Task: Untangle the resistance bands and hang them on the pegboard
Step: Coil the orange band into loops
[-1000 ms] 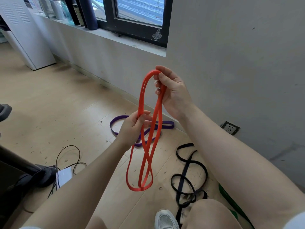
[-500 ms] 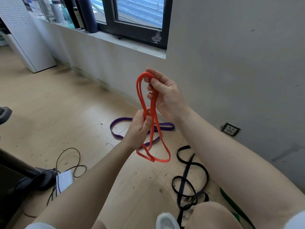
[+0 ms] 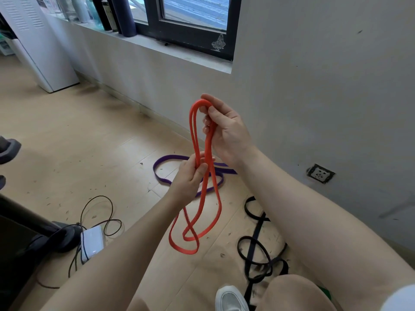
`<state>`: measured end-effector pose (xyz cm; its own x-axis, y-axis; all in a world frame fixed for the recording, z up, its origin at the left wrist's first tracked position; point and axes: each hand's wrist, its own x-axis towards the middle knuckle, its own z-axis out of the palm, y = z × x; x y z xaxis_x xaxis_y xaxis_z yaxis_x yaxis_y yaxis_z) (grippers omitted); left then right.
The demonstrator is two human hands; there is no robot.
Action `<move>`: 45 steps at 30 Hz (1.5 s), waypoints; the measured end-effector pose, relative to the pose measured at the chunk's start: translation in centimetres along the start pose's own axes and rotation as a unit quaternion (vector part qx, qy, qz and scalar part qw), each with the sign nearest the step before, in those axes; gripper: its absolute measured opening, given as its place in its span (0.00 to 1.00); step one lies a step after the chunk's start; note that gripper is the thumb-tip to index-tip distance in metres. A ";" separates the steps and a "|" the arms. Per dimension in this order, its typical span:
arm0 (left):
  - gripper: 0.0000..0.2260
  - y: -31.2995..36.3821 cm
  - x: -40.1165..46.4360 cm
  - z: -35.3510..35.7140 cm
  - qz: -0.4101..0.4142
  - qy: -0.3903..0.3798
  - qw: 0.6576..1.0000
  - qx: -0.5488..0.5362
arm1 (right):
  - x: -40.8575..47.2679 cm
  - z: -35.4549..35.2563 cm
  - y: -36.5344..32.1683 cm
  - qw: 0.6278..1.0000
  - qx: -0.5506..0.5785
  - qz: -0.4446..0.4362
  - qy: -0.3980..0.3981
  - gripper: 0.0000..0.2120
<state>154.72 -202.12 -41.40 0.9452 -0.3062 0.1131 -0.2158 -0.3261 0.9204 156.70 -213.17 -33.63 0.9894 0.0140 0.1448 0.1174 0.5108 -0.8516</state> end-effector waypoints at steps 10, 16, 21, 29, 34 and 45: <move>0.09 0.7 0.1 -0.4 -0.038 0.022 0.999 -0.031 | 0.4 -0.5 0.6 0.995 -0.093 0.008 0.026 0.14; 0.08 3.3 1.9 -3.0 -0.020 -0.010 0.994 -0.108 | -2.5 -3.7 5.3 0.974 -0.203 0.093 0.029 0.36; 0.08 4.8 2.6 -3.5 -0.073 -0.025 0.986 -0.150 | -3.2 -2.6 5.6 0.968 -0.224 0.106 -0.046 0.19; 0.11 5.3 5.0 -4.5 -0.195 0.166 0.945 -0.201 | -5.3 -1.5 8.0 0.900 -0.424 0.080 -0.064 0.14; 0.16 5.5 6.1 -5.0 -0.227 0.159 0.924 -0.263 | -4.2 -1.3 7.5 0.911 -0.386 0.130 -0.058 0.08; 0.20 0.1 -0.9 -1.2 -0.123 -0.054 0.980 -0.147 | -1.2 -0.8 4.2 0.967 -0.140 0.199 0.075 0.07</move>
<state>154.19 -200.80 -40.90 0.9249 -0.3492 -0.1505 0.1091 -0.1354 0.9848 156.04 -211.69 -37.77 0.9597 0.0262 -0.2798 -0.2778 0.2377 -0.9308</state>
